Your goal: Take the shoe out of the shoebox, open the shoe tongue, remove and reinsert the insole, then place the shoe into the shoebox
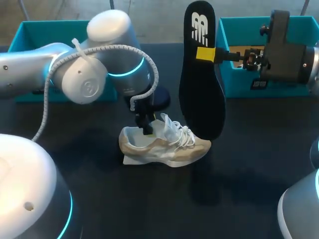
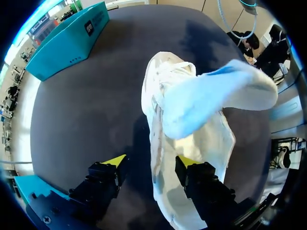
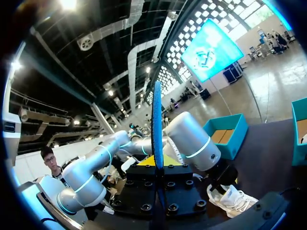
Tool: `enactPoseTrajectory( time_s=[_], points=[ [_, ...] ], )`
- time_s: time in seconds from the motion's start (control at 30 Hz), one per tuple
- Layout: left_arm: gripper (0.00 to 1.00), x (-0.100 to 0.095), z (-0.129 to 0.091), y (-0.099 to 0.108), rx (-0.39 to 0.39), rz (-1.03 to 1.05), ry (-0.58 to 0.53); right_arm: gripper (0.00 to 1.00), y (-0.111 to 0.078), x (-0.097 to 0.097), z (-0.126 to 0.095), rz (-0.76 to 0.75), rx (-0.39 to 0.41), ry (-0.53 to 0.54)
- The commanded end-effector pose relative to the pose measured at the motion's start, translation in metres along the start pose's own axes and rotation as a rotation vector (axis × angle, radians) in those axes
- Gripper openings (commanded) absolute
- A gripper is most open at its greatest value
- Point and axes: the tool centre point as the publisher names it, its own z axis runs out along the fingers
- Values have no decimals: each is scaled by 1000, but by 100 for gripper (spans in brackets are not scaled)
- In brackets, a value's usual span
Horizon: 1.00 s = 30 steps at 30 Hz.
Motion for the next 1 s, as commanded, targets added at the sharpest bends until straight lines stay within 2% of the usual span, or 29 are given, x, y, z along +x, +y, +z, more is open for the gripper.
enactPoseTrajectory(
  time_s=[0.03, 0.2, 0.33, 0.47, 0.63, 0.67, 0.73, 0.77, 0.8, 1.0],
  points=[
    [62, -5, 10, -5, 6, 5, 15, 0, 1, -2, 6, 0, -1, 1],
    [64, -4, 14, -12, 15, 17, 29, 0, 1, -2, 6, 0, -1, 1],
    [60, -2, 16, -15, 15, 21, 31, 0, 1, -2, 6, 0, -1, 1],
    [48, 0, 19, -11, 8, 20, 39, 0, 1, -2, 6, 0, -1, 1],
    [44, 2, 22, -6, 1, 14, 47, 0, 1, -2, 6, 0, -1, 1],
    [40, 2, 22, -5, 1, 11, 49, 0, 1, -2, 6, 0, -1, 1],
    [25, 2, 23, -5, 4, 8, 51, 0, 1, -2, 6, 0, -1, 1],
    [9, 2, 23, -5, 6, 7, 52, 0, 1, -2, 6, 0, -1, 1],
    [0, 2, 23, -5, 8, 6, 53, 0, 1, -2, 6, 0, -1, 1],
    [0, 4, 24, -4, 16, 22, 67, 0, 1, -2, 6, 0, -1, 1]
  ],
)
